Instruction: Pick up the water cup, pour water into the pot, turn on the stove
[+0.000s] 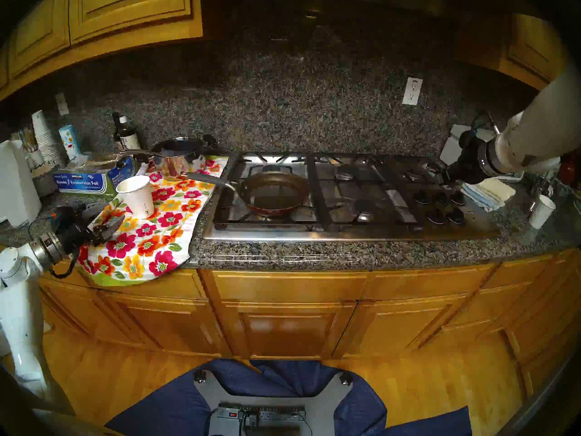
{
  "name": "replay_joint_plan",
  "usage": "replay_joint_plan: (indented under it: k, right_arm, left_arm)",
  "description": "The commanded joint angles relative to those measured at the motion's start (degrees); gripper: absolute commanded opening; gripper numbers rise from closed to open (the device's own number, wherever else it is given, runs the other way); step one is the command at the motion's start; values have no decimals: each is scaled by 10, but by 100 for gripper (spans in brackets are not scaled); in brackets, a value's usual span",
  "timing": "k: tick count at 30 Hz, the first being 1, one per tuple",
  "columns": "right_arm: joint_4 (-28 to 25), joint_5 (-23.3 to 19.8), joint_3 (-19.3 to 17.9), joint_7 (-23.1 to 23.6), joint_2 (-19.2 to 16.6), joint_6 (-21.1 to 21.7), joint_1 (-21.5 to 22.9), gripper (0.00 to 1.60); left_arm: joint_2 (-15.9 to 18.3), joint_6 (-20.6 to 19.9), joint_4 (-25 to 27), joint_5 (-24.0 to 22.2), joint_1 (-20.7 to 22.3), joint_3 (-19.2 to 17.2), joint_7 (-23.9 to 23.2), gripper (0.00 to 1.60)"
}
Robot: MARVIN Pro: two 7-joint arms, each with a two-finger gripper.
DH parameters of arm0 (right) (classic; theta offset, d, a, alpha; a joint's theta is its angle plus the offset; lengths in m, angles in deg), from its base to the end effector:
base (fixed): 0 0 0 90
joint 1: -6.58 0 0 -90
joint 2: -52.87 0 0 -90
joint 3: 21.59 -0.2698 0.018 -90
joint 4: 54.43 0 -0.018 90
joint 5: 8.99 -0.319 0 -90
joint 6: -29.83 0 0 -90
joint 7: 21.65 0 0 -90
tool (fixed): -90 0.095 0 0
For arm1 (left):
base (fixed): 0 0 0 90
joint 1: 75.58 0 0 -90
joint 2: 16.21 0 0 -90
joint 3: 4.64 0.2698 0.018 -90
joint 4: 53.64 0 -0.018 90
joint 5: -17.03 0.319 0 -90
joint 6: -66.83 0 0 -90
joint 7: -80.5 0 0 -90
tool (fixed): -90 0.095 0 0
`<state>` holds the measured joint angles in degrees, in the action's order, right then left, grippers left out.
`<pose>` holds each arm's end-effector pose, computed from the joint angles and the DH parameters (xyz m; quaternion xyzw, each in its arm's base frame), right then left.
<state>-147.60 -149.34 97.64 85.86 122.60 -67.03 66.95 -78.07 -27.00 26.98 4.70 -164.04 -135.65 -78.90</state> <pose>0.4230 -0.2603 -0.0381 0.9059 0.1079 0.3924 0.1169 0.3385 0.3082 -0.1985 0.7004 -0.2264 0.6686 0.1051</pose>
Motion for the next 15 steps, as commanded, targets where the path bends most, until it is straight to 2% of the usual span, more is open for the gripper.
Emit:
replay_joint_plan:
  k: [1, 15]
  right_arm:
    - [2, -2, -5, -24, 10, -29, 14, 160]
    - [-13, -9, -11, -48, 1, -53, -15, 160]
  left_arm:
    - [6, -1, 14, -8, 14, -6, 1, 160]
    - [6, -1, 14, -8, 14, -7, 1, 160]
